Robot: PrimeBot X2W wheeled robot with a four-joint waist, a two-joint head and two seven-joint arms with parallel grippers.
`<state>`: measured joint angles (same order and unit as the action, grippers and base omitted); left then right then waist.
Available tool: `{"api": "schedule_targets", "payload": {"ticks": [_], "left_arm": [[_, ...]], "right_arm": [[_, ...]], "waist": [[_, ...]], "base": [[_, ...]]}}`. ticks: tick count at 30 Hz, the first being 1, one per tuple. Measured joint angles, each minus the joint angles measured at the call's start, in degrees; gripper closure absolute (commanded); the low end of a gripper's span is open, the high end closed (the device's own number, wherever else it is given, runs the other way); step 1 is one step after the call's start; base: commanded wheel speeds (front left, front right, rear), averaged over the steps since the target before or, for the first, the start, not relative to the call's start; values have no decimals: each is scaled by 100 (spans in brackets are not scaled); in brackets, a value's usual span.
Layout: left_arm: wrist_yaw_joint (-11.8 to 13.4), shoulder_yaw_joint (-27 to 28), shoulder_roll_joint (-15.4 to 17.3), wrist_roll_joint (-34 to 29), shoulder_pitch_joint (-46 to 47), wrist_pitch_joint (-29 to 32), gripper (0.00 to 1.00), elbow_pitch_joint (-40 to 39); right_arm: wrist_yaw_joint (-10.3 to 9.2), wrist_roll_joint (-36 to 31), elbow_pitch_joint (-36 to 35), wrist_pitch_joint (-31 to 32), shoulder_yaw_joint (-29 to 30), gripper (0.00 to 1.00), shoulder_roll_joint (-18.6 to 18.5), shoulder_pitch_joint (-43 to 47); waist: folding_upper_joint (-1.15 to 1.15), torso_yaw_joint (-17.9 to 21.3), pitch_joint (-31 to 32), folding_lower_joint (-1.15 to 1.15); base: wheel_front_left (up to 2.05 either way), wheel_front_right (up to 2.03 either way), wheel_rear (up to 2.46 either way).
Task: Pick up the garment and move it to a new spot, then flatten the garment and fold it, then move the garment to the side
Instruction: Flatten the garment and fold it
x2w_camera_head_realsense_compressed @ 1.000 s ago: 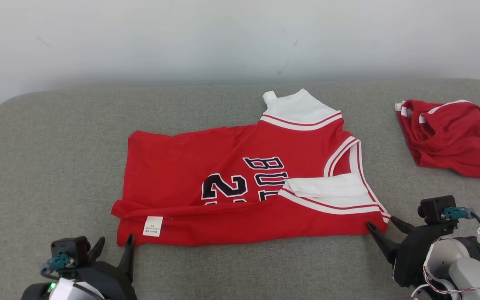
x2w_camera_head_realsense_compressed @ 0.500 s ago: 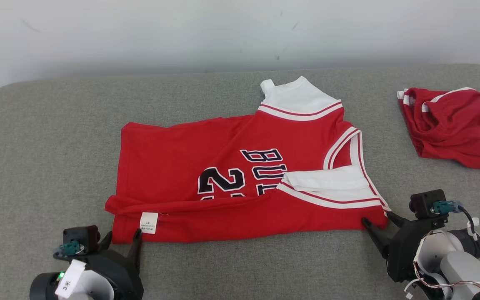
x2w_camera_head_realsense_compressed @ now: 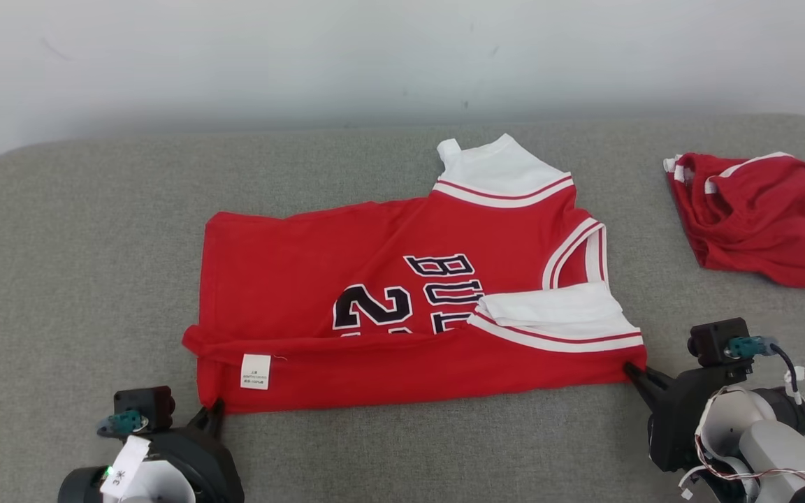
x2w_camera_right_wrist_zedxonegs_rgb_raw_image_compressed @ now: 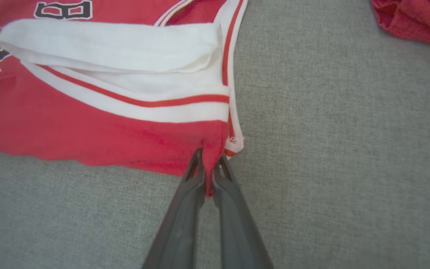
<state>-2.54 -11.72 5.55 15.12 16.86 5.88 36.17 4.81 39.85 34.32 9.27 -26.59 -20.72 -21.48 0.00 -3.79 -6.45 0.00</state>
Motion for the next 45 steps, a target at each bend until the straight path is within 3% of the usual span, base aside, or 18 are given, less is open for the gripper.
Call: {"api": "schedule_targets", "payload": {"ticks": [16,30,36,44,45], "left_arm": [[-103,-85,260,-2,-1149,-136,100,-703],[-156,-127,378,107,-1788,227,100,-1244],[-141,-171,406,55,-1789,368,100,-1283],[-42,-169,413,53,-1789,477,100,-1429],[-42,-164,413,54,-1789,506,76,-1457]], "right_arm": [[64,528,-702,-437,492,100,-298,1302],[-154,706,-1556,-135,426,100,-432,2231],[-383,588,-1677,143,352,100,-671,2329],[-514,591,-1961,393,321,100,-738,2335],[-525,592,-1997,402,323,59,-738,2335]], "waist": [[0,-76,730,-1],[0,-48,850,-1],[0,-46,824,-1],[0,-69,815,0],[0,-72,817,0]], "base": [[0,0,0],[0,0,0],[0,0,0],[0,0,0],[0,0,0]]}}
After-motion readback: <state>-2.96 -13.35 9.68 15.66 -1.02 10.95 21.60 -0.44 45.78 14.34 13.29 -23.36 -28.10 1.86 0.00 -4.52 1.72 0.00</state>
